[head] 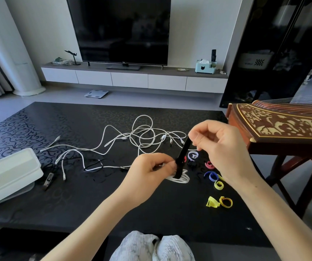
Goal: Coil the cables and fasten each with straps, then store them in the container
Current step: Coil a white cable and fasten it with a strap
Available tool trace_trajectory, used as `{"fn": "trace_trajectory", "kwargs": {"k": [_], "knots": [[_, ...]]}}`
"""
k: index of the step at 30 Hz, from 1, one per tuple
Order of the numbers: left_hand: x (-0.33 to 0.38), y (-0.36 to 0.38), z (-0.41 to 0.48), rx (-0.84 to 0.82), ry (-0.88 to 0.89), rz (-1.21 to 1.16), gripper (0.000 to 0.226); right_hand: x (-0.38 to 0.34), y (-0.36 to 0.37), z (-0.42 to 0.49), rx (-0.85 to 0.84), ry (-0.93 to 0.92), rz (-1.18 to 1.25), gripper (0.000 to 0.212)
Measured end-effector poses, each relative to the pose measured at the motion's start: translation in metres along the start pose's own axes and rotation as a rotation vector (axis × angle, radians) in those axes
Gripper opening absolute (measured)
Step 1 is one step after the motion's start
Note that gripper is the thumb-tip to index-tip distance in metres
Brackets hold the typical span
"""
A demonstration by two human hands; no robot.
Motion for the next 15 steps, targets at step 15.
{"fn": "trace_trajectory", "kwargs": {"k": [15], "knots": [[0.016, -0.009, -0.011, 0.154, 0.097, -0.168, 0.047, 0.012, 0.023, 0.022, 0.116, 0.225, 0.262, 0.011]]}}
Point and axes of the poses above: each hand's wrist, its own z-axis towards the middle knuckle, its own y-axis out of the palm, x = y × z, the point moved 9 cm from there along z, towards the middle knuckle, and after that the axes turned 1 degree about -x, right-handed, at the moved point
